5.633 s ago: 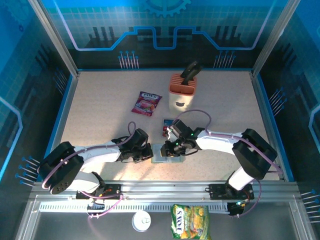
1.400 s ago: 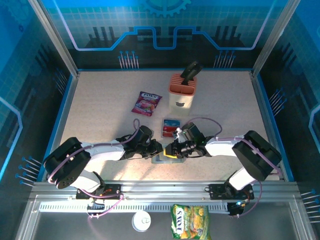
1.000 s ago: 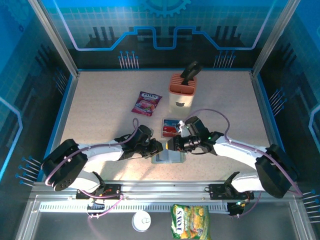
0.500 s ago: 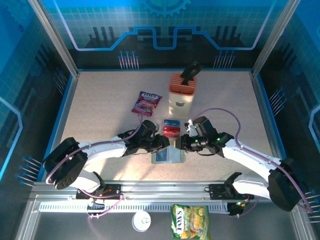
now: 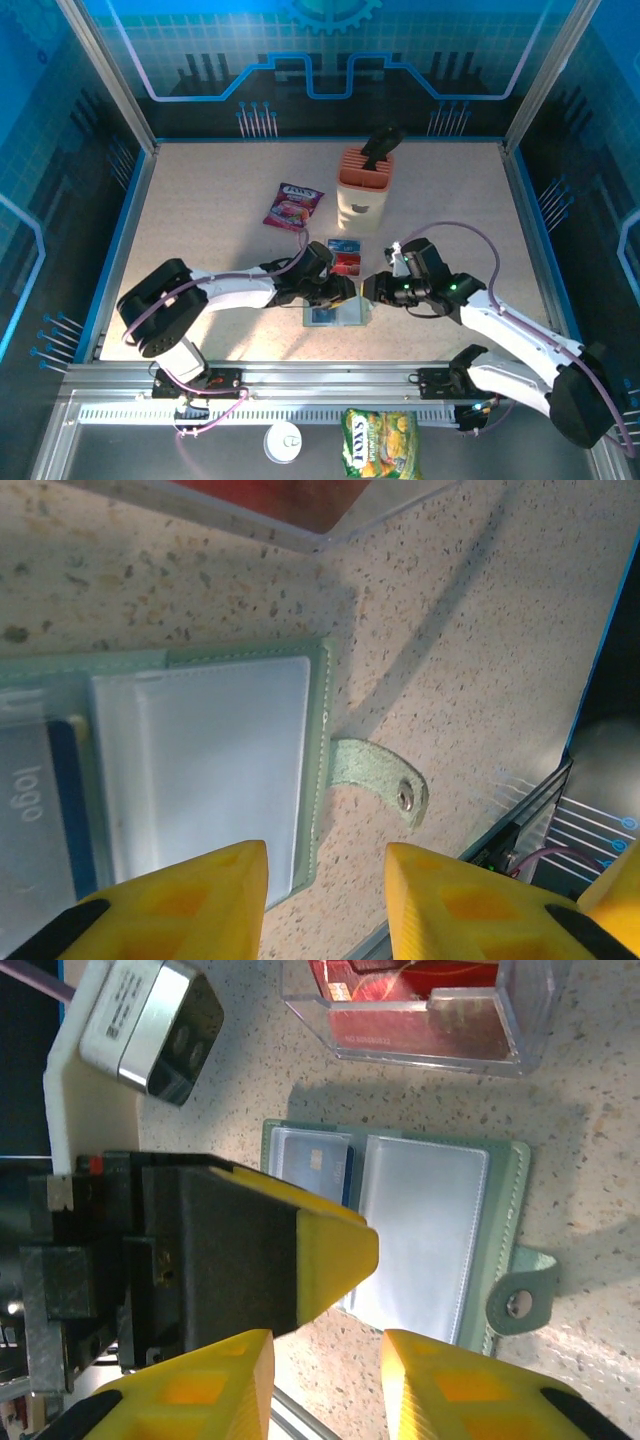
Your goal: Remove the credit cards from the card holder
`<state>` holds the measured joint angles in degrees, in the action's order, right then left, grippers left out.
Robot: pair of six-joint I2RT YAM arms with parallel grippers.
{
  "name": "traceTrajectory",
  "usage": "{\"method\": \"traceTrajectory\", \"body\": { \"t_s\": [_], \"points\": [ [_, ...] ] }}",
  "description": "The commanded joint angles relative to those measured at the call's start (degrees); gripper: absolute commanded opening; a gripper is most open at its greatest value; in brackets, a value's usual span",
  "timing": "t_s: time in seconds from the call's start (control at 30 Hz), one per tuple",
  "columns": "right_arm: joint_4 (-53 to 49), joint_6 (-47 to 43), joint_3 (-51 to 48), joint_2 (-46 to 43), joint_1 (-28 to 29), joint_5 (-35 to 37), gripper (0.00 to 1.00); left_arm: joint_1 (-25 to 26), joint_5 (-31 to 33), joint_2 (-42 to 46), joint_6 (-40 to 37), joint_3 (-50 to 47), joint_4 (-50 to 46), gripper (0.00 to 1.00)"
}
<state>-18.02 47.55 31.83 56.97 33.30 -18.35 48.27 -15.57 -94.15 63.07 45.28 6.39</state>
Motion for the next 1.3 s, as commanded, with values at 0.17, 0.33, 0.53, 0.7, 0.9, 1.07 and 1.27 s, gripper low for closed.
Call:
{"method": "traceTrajectory", "body": {
  "t_s": [0.17, 0.33, 0.53, 0.7, 0.9, 1.07, 1.27],
  "points": [
    [-0.07, 1.45, -2.63, -1.97, -0.62, -0.79, 0.35, -0.16, -1.26, 0.07, -1.05, 1.42, -1.09, 0.36],
    [2.57, 1.61, -1.57, 2.03, -0.36, -2.84, 0.34, -2.61, -0.23, 4.27, -1.75, -2.08, -3.13, 0.35],
    [5.84, 1.53, 1.3, 8.29, 1.27, -3.97, 0.33, -5.02, 2.2, 10.52, -3.39, -5.93, -8.3, 0.33],
    [7.59, 1.32, 4.25, 13.97, 3.78, -3.84, 0.32, -6.46, 5.32, 15.35, -3.18, -10.23, -11.95, 0.33],
    [9.87, 1.5, 7.55, 20.66, 6.63, -4.15, 0.31, -7.74, 6.04, 18.3, -4.35, -13.08, -14.85, 0.28],
    [11.9, 2.38, 8.92, 25.16, 8.46, -4.23, 0.3, -7.89, 5.34, 18.05, -4.62, -13.9, -13.81, 0.21],
    [13.24, 2.69, 9.78, 28.38, 9.81, -3.88, 0.3, -7.98, 3.92, 14.87, -5.19, -13.11, -12.71, 0.15]
  ]
}}
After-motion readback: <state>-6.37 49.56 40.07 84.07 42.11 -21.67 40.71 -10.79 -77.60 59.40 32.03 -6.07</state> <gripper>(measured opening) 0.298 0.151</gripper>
